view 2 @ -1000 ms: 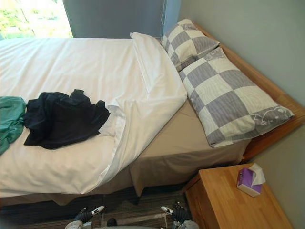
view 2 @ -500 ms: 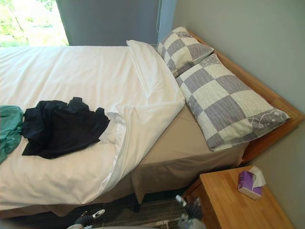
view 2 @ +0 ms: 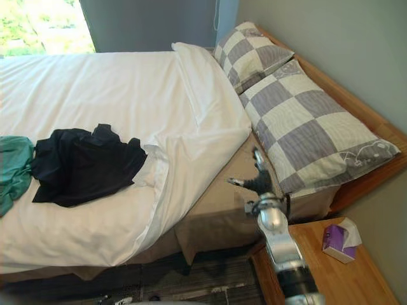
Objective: Tidy the bed and pick cloth on bed and put in laundry
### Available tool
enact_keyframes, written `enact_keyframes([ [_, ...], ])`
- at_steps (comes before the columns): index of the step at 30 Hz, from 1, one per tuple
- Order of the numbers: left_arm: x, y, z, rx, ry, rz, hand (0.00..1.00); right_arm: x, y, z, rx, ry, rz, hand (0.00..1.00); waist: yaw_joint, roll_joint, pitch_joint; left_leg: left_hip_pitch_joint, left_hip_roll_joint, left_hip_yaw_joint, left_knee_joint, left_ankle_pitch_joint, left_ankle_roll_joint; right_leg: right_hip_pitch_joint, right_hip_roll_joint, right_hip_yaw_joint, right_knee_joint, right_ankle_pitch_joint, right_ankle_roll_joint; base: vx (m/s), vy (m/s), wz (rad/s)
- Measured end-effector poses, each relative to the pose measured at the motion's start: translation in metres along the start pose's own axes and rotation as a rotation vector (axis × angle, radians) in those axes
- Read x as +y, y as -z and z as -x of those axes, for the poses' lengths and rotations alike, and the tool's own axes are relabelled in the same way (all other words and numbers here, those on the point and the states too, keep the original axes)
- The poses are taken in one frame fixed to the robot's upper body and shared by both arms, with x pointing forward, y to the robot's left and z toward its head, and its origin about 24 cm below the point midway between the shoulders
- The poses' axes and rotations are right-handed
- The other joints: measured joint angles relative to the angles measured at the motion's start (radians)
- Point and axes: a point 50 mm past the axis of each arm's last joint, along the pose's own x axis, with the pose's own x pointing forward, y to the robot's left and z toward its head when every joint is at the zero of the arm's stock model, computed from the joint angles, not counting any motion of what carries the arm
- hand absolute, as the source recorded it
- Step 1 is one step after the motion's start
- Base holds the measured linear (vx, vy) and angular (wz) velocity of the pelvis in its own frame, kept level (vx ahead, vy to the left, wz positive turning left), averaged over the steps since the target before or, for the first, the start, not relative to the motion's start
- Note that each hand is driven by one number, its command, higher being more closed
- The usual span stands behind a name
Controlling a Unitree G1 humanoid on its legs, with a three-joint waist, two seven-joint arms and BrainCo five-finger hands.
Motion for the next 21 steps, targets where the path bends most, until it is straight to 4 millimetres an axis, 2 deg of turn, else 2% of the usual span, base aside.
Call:
enact_keyframes([
  [1, -0.001, -0.005, -0.001, -0.013, 0.002, -0.005, 0.00, -0.001, -0.006, -0.008, -0.017, -0.005, 0.039, 0.00, 0.007, 0.001, 0.013, -0.008, 0.001, -0.007, 0.000, 0.006, 0.001, -0.004, 0.002, 0.000, -0.004, -0.002, -0.003, -0.07, -0.071, 0.19],
  [2, -0.002, -0.017, -0.003, -0.043, 0.005, -0.016, 0.00, -0.006, -0.018, -0.022, -0.051, -0.004, 0.108, 0.00, 0.013, 0.000, 0.037, -0.036, 0.001, -0.013, 0.001, 0.029, 0.005, -0.020, 0.004, 0.008, -0.009, -0.007, -0.021, -0.08, -0.038, 0.17],
  [3, -0.002, -0.023, -0.005, -0.059, 0.006, -0.021, 0.00, -0.009, -0.024, -0.029, -0.065, 0.006, 0.134, 0.00, 0.021, 0.001, 0.047, -0.058, 0.001, -0.015, 0.002, 0.042, 0.007, -0.034, 0.008, 0.022, -0.010, -0.010, -0.032, -0.12, -0.051, 0.31],
  [4, 0.001, -0.044, -0.007, -0.114, 0.003, -0.049, 0.00, -0.020, -0.043, -0.047, -0.105, 0.048, 0.178, 0.00, 0.030, 0.002, 0.094, -0.099, 0.009, -0.020, 0.006, 0.072, 0.010, -0.066, 0.021, 0.049, -0.011, -0.010, -0.033, -0.10, -0.024, 0.25],
  [7, 0.011, -0.076, -0.009, -0.194, -0.036, -0.073, 0.00, -0.036, -0.071, -0.072, -0.154, 0.117, 0.254, 0.00, 0.052, -0.004, 0.171, -0.166, 0.029, -0.044, 0.006, 0.116, 0.011, -0.114, 0.049, 0.056, -0.016, -0.017, -0.045, -0.19, -0.041, 0.25],
  [9, 0.012, -0.090, -0.009, -0.230, -0.045, -0.075, 0.00, -0.045, -0.084, -0.081, -0.170, 0.153, 0.262, 0.00, 0.069, -0.003, 0.202, -0.199, 0.042, -0.047, 0.003, 0.128, 0.013, -0.143, 0.065, 0.069, -0.017, -0.021, -0.051, -0.20, -0.026, 0.07],
  [13, 0.008, -0.118, -0.006, -0.326, -0.044, -0.042, 0.00, -0.064, -0.110, -0.095, -0.209, 0.233, 0.287, 0.00, 0.084, 0.014, 0.271, -0.257, 0.052, -0.070, 0.001, 0.122, 0.004, -0.177, 0.082, 0.076, -0.036, -0.033, -0.035, -0.21, 0.002, 0.16],
  [14, 0.008, -0.129, -0.006, -0.360, -0.041, -0.035, 0.00, -0.071, -0.116, -0.098, -0.212, 0.253, 0.315, 0.00, 0.089, 0.008, 0.288, -0.276, 0.049, -0.060, 0.004, 0.069, -0.042, -0.196, 0.072, 0.069, -0.046, -0.031, -0.044, -0.17, 0.050, 0.19],
  [15, 0.007, -0.145, -0.004, -0.408, -0.041, -0.034, 0.00, -0.078, -0.121, -0.101, -0.214, 0.273, 0.329, 0.00, 0.090, -0.020, 0.310, -0.308, 0.029, -0.051, 0.093, 0.073, 0.028, -0.218, 0.041, 0.061, -0.062, -0.021, -0.046, -0.13, 0.035, 0.16],
  [16, 0.007, -0.146, -0.003, -0.413, -0.039, -0.031, 0.00, -0.080, -0.123, -0.102, -0.218, 0.280, 0.333, 0.00, 0.091, -0.019, 0.315, -0.317, 0.027, -0.050, 0.153, 0.071, 0.044, -0.219, 0.044, 0.063, -0.063, -0.018, -0.039, 0.02, 0.014, 0.25],
  [17, 0.008, -0.149, -0.003, -0.421, -0.040, -0.025, 0.00, -0.085, -0.126, -0.102, -0.225, 0.307, 0.343, 0.00, 0.086, -0.007, 0.330, -0.311, 0.027, -0.057, 0.110, 0.067, 0.044, -0.226, 0.055, 0.059, -0.060, -0.009, -0.029, 0.06, -0.023, 0.27],
  [19, 0.011, -0.166, 0.002, -0.481, -0.041, -0.021, 0.00, -0.095, -0.130, -0.105, -0.205, 0.332, 0.340, 0.00, 0.091, -0.021, 0.344, -0.315, 0.017, -0.067, 0.048, 0.110, 0.047, -0.258, 0.054, 0.053, -0.057, 0.004, -0.015, 0.02, 0.005, 0.22],
  [21, 0.009, -0.185, 0.007, -0.538, -0.028, -0.026, 0.00, -0.108, -0.146, -0.111, -0.207, 0.369, 0.329, 0.00, 0.110, -0.013, 0.377, -0.315, 0.011, -0.072, 0.013, 0.136, 0.049, -0.269, 0.053, 0.044, -0.056, 0.005, -0.014, 0.02, 0.011, 0.12],
])
